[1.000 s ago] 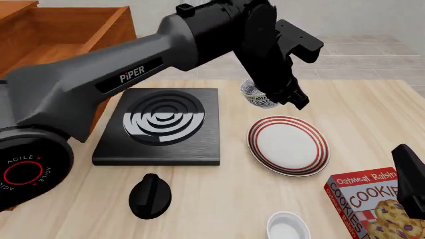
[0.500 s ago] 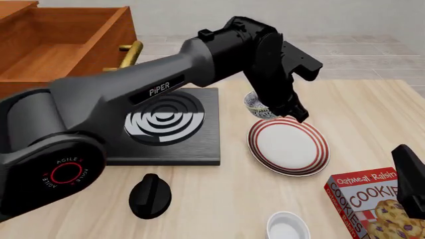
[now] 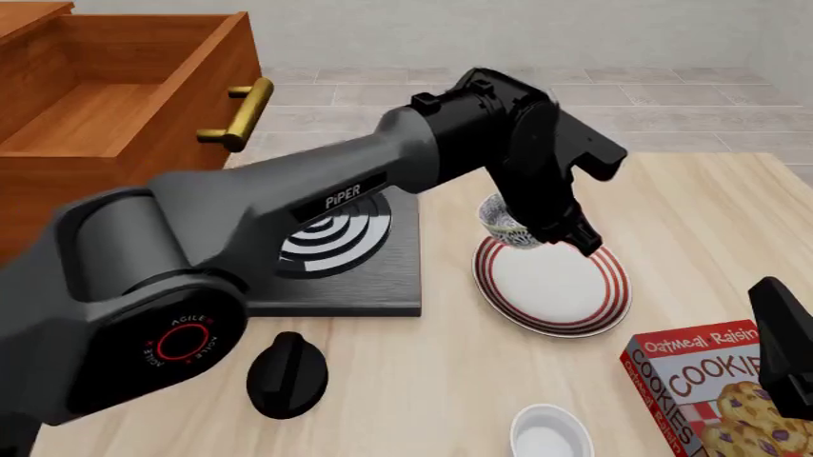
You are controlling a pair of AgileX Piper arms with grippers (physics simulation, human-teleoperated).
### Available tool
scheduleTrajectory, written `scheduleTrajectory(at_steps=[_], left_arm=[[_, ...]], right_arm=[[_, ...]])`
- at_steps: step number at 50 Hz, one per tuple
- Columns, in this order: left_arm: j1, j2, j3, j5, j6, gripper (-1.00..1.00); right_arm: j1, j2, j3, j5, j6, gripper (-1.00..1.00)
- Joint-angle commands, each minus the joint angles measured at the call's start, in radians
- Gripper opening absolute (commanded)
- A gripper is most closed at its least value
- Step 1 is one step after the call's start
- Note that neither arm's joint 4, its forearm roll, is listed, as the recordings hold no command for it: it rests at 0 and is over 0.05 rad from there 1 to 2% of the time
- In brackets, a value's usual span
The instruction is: Pick the akita bowl in the top layer of the wooden cabinet and place it on the plate.
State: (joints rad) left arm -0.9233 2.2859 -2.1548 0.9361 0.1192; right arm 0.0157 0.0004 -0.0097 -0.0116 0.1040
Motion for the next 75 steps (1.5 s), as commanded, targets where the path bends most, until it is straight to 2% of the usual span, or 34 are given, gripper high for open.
scheduleTrajectory(at_steps=[1, 8, 25, 54, 75], left_arm=[[-0.02, 0.011, 0.002, -0.03, -0.033, -1.0], [-0.05, 0.009, 0.054, -0.078, -0.068, -1.0], [-0.076, 0.032, 0.076, -0.126, -0.099, -1.0], [-0.056, 0.086, 0.045, -0.145, -0.109, -1.0], [-0.072, 0.152, -0.002, -0.148, -0.14, -1.0]], right_arm=[[0.001, 0.0, 0.001, 0.001, 0.003, 1.0], [0.0, 0.0, 0.0, 0.0, 0.004, 1.0], [-0.003, 0.0, 0.001, -0.001, 0.008, 1.0], [-0.007, 0.0, 0.001, -0.001, 0.015, 1.0], [-0.009, 0.0, 0.001, -0.002, 0.019, 1.0]])
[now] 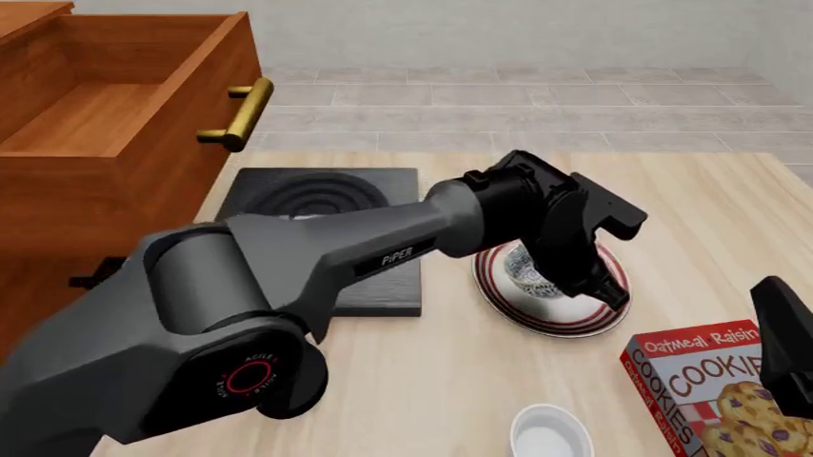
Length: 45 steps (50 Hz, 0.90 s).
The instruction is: Pick the akita bowl in the top layer of the wooden cabinet and place it on the plate.
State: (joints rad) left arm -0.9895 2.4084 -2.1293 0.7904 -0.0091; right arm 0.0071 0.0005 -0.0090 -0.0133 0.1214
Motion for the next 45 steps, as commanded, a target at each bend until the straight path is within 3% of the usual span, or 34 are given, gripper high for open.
scheduleTrajectory(at_steps=[1, 38, 39, 45], left_arm=[[-0.007, 0.033, -0.032, -0.001, -0.013, -1.0], [-0.012, 0.065, -0.054, -0.003, -0.022, -1.0], [-0.014, 0.065, -0.056, -0.001, -0.022, 1.0], [-0.014, 0.062, -0.056, 0.0, -0.023, 1.0]], right_arm=[[-0.001, 0.0, 0.0, 0.0, 0.001, 1.0], [-0.001, 0.0, 0.0, 0.0, 0.0, 1.0], [-0.001, 0.0, 0.0, 0.0, 0.001, 1.0], [-0.007, 0.0, -0.001, 0.0, 0.012, 1.0]])
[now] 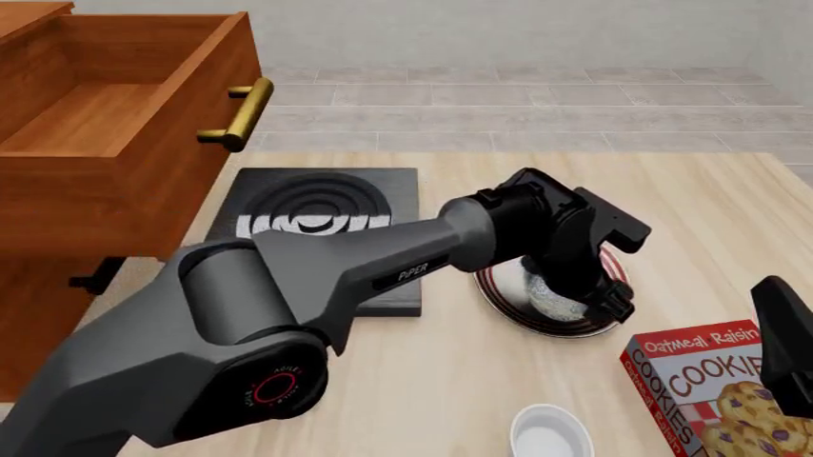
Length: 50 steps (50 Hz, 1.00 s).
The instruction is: Pick the akita bowl in the top layer of the wooden cabinet and place it on the plate.
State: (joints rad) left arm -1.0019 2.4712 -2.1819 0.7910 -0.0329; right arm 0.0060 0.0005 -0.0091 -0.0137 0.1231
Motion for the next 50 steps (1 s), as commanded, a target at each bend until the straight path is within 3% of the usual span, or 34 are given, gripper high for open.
scheduleTrajectory(at_steps=[1, 50], left_arm=[[-0.003, -0.002, -0.004, -0.001, 0.0, 1.0], [-0.012, -0.132, 0.032, 0.035, 0.023, 1.0]], right_arm=[[-0.006, 0.0, -0.001, 0.001, 0.01, 1.0], [-0.001, 0.0, -0.001, -0.006, -0.011, 1.0]])
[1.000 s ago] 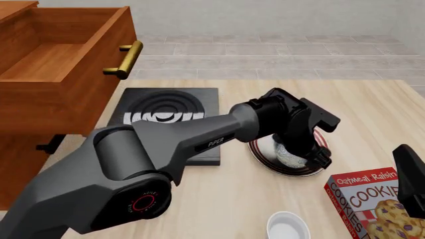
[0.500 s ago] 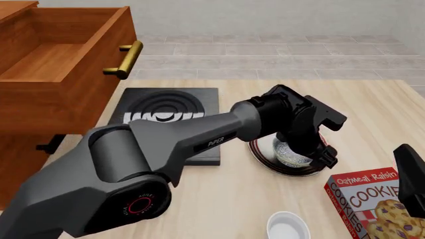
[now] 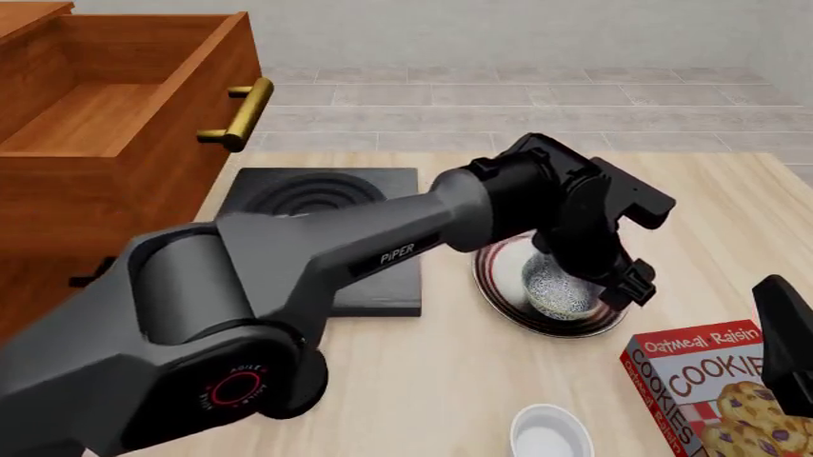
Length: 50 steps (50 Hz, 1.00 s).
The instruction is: Pick the akita bowl in the top layer of the wooden cabinet and place it on the plate.
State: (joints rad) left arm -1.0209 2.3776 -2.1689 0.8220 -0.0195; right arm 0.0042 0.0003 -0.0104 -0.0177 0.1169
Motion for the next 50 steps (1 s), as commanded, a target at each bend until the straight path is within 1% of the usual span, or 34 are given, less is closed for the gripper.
scheduleTrajectory(at_steps=[1, 21, 31, 42, 50], left_arm=[[0.006, -0.039, 0.019, 0.004, 0.008, 1.0], [0.022, -0.102, 0.03, 0.023, 0.038, 1.0], [0.023, -0.136, 0.046, 0.026, 0.042, 1.0], [0.023, -0.174, 0.023, 0.055, 0.05, 1.0], [0.021, -0.207, 0.039, 0.056, 0.05, 1.0]], right_arm=[[0.001, 0.0, 0.0, -0.002, -0.005, 1.0], [0.003, 0.0, -0.001, -0.006, -0.015, 1.0], [0.003, 0.0, 0.0, -0.009, -0.019, 1.0], [0.007, 0.0, -0.004, -0.009, -0.033, 1.0], [0.009, 0.0, -0.006, -0.01, -0.041, 1.0]])
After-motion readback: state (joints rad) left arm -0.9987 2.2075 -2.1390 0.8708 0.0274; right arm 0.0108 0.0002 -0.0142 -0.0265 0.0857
